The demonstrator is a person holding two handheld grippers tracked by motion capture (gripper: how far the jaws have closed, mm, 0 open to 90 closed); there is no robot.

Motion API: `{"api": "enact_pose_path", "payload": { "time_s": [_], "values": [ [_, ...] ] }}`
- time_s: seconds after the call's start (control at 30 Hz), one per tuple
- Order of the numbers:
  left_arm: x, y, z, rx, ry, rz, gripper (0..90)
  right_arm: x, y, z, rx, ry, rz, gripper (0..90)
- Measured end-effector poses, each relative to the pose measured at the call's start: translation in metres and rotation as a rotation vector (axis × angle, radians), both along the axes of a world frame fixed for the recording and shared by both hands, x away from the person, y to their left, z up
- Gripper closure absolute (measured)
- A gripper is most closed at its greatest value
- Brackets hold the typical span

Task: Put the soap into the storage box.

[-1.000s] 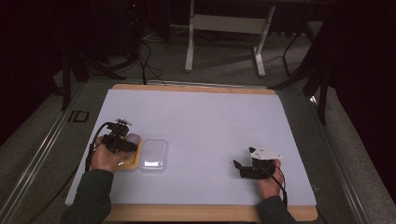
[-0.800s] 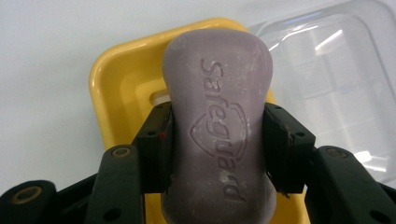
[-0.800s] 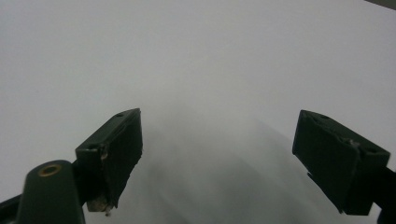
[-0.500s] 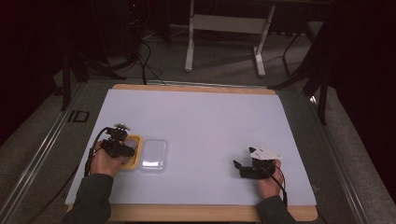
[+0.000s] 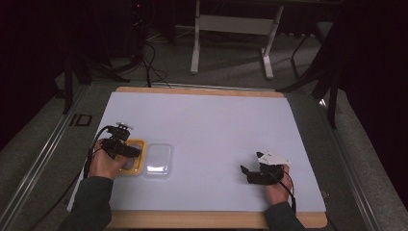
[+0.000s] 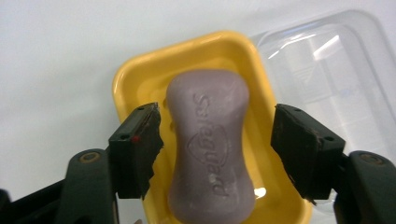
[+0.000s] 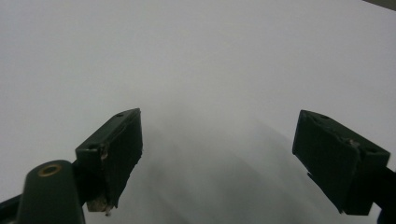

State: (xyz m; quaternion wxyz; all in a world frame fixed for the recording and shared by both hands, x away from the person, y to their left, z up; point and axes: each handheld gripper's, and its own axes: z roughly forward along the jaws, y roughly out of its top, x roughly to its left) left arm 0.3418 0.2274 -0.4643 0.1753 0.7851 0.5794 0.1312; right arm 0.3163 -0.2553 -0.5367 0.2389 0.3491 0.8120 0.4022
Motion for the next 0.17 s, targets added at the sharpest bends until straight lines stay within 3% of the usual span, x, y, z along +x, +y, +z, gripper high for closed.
{"api": "enact_pose_path", "payload": {
  "time_s": [0.17],
  "values": [
    [-0.0016, -0.0046, 0.0093, 0.006, -0.053, -0.025, 31.5, 0.0002, 0.0000, -0.0001, 0.001, 0.003, 0.000, 15.6]
  ]
}}
